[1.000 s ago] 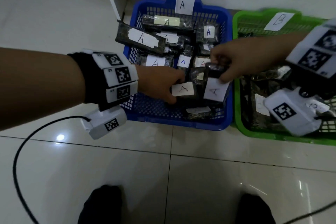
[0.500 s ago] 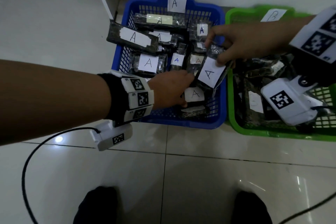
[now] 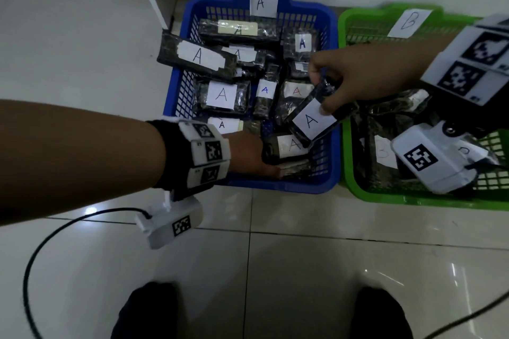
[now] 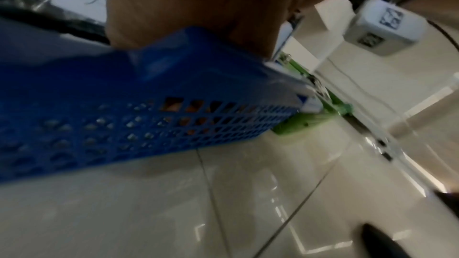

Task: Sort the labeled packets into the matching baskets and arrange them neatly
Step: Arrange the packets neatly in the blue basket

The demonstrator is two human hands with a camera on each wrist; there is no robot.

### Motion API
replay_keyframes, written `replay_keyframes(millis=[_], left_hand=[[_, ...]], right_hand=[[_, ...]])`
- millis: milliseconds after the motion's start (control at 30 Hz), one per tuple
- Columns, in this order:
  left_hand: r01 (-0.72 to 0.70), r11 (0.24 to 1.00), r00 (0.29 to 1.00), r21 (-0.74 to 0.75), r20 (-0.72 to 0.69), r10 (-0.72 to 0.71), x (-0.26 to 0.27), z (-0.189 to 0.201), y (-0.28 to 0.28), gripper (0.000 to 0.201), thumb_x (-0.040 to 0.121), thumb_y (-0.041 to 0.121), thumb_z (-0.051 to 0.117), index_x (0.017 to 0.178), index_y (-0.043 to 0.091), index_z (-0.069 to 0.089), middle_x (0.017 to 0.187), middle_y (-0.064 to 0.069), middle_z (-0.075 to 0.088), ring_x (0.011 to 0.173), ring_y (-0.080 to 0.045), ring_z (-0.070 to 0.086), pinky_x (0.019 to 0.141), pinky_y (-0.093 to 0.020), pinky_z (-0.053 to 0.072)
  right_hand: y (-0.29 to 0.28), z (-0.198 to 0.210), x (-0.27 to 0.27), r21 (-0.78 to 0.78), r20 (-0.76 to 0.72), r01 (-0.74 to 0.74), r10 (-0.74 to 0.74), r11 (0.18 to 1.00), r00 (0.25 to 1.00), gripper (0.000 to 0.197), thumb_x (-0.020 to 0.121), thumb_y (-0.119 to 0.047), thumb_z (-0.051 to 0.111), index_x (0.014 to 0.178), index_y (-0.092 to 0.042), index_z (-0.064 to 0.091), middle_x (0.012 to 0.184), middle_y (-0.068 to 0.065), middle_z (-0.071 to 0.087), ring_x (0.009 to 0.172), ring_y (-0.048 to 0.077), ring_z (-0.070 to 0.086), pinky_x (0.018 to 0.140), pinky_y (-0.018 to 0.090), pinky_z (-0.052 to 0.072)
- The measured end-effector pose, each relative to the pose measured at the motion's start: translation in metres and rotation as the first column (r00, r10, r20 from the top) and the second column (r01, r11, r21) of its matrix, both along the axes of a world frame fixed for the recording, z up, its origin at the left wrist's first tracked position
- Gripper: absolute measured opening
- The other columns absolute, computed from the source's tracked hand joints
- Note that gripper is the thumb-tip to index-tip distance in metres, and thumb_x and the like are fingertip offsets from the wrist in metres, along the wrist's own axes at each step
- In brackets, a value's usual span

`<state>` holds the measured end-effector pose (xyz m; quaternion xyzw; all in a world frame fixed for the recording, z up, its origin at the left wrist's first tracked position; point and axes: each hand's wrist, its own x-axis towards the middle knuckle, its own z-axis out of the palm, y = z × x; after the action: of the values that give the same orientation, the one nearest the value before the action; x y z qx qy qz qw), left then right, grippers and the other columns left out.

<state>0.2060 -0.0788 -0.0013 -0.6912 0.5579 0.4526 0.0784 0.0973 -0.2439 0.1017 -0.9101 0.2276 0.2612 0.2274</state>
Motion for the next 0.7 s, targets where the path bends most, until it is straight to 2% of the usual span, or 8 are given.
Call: replay_keyframes(millis=[67, 133, 200, 300, 400, 467, 533, 700], left_hand=[[-0.126, 0.990, 0.990, 0.065, -0.063, 0.130, 0.001, -0.003, -0.006, 0.047, 0.085, 0.056, 0.056, 0.120, 0.024, 0.054, 0.106, 0.000, 0.062, 0.090, -0.013, 0.056, 0.079, -0.020, 0.046], [-0.262, 0.960, 0.956, 0.098, -0.111, 0.272, 0.002, -0.005, -0.009, 0.032, 0.080, 0.048, 0.068, 0.083, 0.018, 0.058, 0.076, 0.003, 0.061, 0.068, -0.011, 0.059, 0.059, -0.018, 0.051], [-0.327, 0.939, 0.931, 0.107, -0.137, 0.339, 0.002, -0.007, -0.010, 0.030, 0.076, 0.038, 0.076, 0.067, 0.019, 0.054, 0.065, 0.004, 0.057, 0.058, -0.010, 0.056, 0.049, -0.014, 0.048], [-0.372, 0.920, 0.906, 0.124, -0.169, 0.389, 0.000, -0.008, -0.008, 0.025, 0.072, 0.030, 0.080, 0.075, 0.012, 0.062, 0.074, -0.002, 0.065, 0.069, -0.018, 0.063, 0.062, -0.022, 0.054], [-0.430, 0.895, 0.872, 0.123, -0.200, 0.447, -0.003, -0.009, -0.006, 0.041, 0.068, 0.026, 0.083, 0.092, -0.004, 0.068, 0.088, -0.015, 0.072, 0.081, -0.028, 0.069, 0.078, -0.036, 0.058], [-0.445, 0.890, 0.870, 0.098, -0.191, 0.455, -0.006, -0.011, -0.004, 0.044, 0.068, 0.026, 0.082, 0.094, -0.007, 0.069, 0.090, -0.017, 0.071, 0.077, -0.025, 0.066, 0.074, -0.033, 0.055], [-0.461, 0.885, 0.871, 0.064, -0.159, 0.465, -0.010, -0.013, -0.004, 0.044, 0.070, 0.024, 0.081, 0.099, -0.006, 0.068, 0.096, -0.019, 0.070, 0.077, -0.022, 0.061, 0.074, -0.037, 0.055], [-0.501, 0.862, 0.846, 0.078, -0.166, 0.506, -0.011, -0.015, -0.002, 0.047, 0.068, 0.016, 0.082, 0.108, -0.004, 0.064, 0.108, -0.018, 0.066, 0.101, -0.030, 0.063, 0.087, -0.042, 0.053]], right_hand=[[0.004, -0.001, -0.001, 0.012, 0.045, -0.039, 0.039, 0.999, 0.998, 0.038, 0.075, -0.031, 0.075, 0.097, -0.023, 0.044, 0.068, -0.004, 0.047, 0.058, 0.012, 0.041, 0.052, 0.028, 0.031], [0.006, -0.002, -0.002, 0.031, 0.090, -0.058, 0.055, 0.998, 0.994, 0.039, 0.076, -0.030, 0.075, 0.098, -0.021, 0.043, 0.067, -0.005, 0.045, 0.056, 0.012, 0.039, 0.052, 0.027, 0.031], [0.006, -0.003, -0.001, 0.037, 0.121, -0.081, 0.076, 0.996, 0.990, 0.041, 0.076, -0.030, 0.075, 0.098, -0.021, 0.042, 0.067, -0.004, 0.046, 0.055, 0.013, 0.039, 0.051, 0.027, 0.030], [0.008, -0.008, 0.000, 0.036, 0.124, -0.136, 0.130, 0.990, 0.984, 0.042, 0.075, -0.029, 0.075, 0.097, -0.021, 0.040, 0.071, -0.004, 0.049, 0.058, 0.012, 0.042, 0.051, 0.026, 0.030], [0.008, -0.013, -0.001, 0.026, 0.116, -0.163, 0.159, 0.986, 0.980, 0.041, 0.077, -0.024, 0.074, 0.096, -0.021, 0.038, 0.076, -0.004, 0.053, 0.060, 0.008, 0.044, 0.051, 0.024, 0.031], [0.009, -0.013, -0.001, 0.021, 0.110, -0.168, 0.165, 0.985, 0.980, 0.041, 0.077, -0.023, 0.074, 0.096, -0.020, 0.038, 0.080, -0.001, 0.056, 0.060, 0.009, 0.045, 0.051, 0.025, 0.033], [0.010, -0.012, 0.000, 0.008, 0.106, -0.173, 0.171, 0.985, 0.979, 0.040, 0.077, -0.024, 0.074, 0.096, -0.021, 0.038, 0.082, 0.003, 0.057, 0.060, 0.012, 0.046, 0.051, 0.028, 0.035], [0.008, -0.011, 0.001, -0.011, 0.142, -0.160, 0.160, 0.987, 0.977, 0.041, 0.076, -0.024, 0.074, 0.094, -0.020, 0.037, 0.078, 0.004, 0.056, 0.060, 0.015, 0.045, 0.054, 0.032, 0.037]])
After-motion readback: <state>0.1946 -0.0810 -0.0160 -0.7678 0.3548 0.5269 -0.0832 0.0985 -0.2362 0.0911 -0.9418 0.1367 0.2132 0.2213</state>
